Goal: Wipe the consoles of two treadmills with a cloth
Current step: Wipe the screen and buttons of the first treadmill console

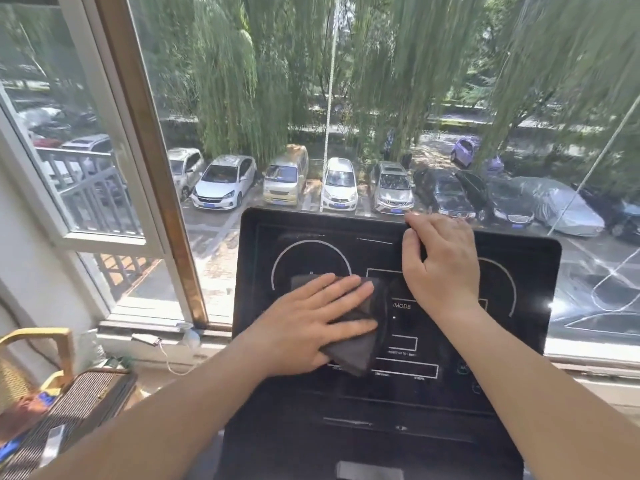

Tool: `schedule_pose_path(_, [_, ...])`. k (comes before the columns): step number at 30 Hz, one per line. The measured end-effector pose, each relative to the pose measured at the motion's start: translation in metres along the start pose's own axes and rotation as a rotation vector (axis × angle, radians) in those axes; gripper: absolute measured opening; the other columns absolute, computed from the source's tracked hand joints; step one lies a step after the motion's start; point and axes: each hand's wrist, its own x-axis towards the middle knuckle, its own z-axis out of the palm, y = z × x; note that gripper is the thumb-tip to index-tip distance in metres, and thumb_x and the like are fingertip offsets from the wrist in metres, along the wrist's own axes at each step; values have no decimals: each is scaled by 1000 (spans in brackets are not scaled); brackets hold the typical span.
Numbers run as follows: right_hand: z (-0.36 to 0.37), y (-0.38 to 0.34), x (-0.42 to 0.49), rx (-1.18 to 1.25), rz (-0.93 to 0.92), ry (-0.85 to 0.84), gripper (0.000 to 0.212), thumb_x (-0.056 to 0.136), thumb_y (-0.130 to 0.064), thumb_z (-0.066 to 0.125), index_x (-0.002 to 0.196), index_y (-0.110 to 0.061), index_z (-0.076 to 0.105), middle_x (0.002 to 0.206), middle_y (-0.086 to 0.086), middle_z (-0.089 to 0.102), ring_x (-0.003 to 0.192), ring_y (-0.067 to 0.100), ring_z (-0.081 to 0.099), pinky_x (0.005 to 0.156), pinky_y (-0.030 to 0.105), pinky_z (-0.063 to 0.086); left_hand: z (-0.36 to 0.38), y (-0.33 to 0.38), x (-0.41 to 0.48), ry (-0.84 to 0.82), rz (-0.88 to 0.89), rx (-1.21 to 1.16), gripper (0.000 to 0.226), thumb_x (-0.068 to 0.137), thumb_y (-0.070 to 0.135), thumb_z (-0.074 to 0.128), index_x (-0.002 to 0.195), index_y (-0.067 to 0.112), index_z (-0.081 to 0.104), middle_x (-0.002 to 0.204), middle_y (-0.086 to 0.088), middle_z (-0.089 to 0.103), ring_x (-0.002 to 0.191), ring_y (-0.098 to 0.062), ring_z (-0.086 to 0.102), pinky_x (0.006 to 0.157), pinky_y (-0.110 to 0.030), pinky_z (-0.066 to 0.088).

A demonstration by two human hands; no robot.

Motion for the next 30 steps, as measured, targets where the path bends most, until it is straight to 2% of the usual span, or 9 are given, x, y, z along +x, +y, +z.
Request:
schedule_pose_path(4, [-7,7,-1,62,14,-58,41,104,-29,48,137,-20,71,136,-2,72,138,19,56,131,36,19,-24,-40,22,254,-621,18,69,84,25,65,152,21,53,166,-26,30,155,-46,23,126,-57,21])
schedule_pose_path(6, [-8,7,1,85,24,-57,40,104,-27,49,136,-22,72,138,-4,71,139,17,55,130,33,17,-24,-28,32,330,-793,8,67,83,20,66,149,18,56,157,-26,42,147,-51,34,121,-60,29])
schedule_pose_path(9, [-6,9,2,93,14,-43,39,103,-25,50,133,-22,74,135,-5,73,135,16,59,130,38,22,-2,20,33,266,-650,2,72,79,21,70,150,15,55,155,-25,47,143,-52,38,118,-63,32])
schedule_pose_path(14, [-4,7,0,123,9,18,34,102,-22,55,127,-19,77,127,-2,76,127,18,63,126,43,29,12,25,9,-13,149,16,70,85,27,68,153,29,49,168,-1,35,158,-30,25,130,-49,15])
schedule_pose_path(16, [-6,7,1,140,22,-1,36,101,-25,53,128,-21,76,127,-3,76,127,17,62,127,43,28,3,-6,16,91,13,62,68,85,26,68,151,29,52,168,0,36,158,-28,27,129,-51,19])
schedule_pose_path(19, [-9,7,2,171,61,-45,39,102,-31,50,130,-23,76,130,-6,74,131,13,59,129,39,24,-10,-10,40,289,-591,-32,71,84,23,64,154,28,51,169,-2,32,158,-32,23,129,-55,14])
schedule_pose_path(21, [-11,6,3,188,80,-56,41,103,-33,47,130,-22,76,131,-7,74,132,12,58,128,34,23,-6,22,58,322,-745,-121,75,84,23,63,157,27,45,171,-4,26,160,-35,14,129,-55,7])
schedule_pose_path(27, [-19,9,7,211,86,-111,41,105,-33,46,130,-20,75,133,-6,73,135,13,58,127,38,28,-1,33,53,-55,184,-5,72,82,23,64,152,32,50,171,4,30,160,-24,17,131,-47,5])
schedule_pose_path(30, [-20,8,7,214,83,-119,41,104,-34,47,129,-20,76,132,-6,74,134,14,59,126,42,30,-13,-4,56,106,-150,25,74,81,20,64,153,30,51,169,0,32,159,-27,22,129,-52,15])
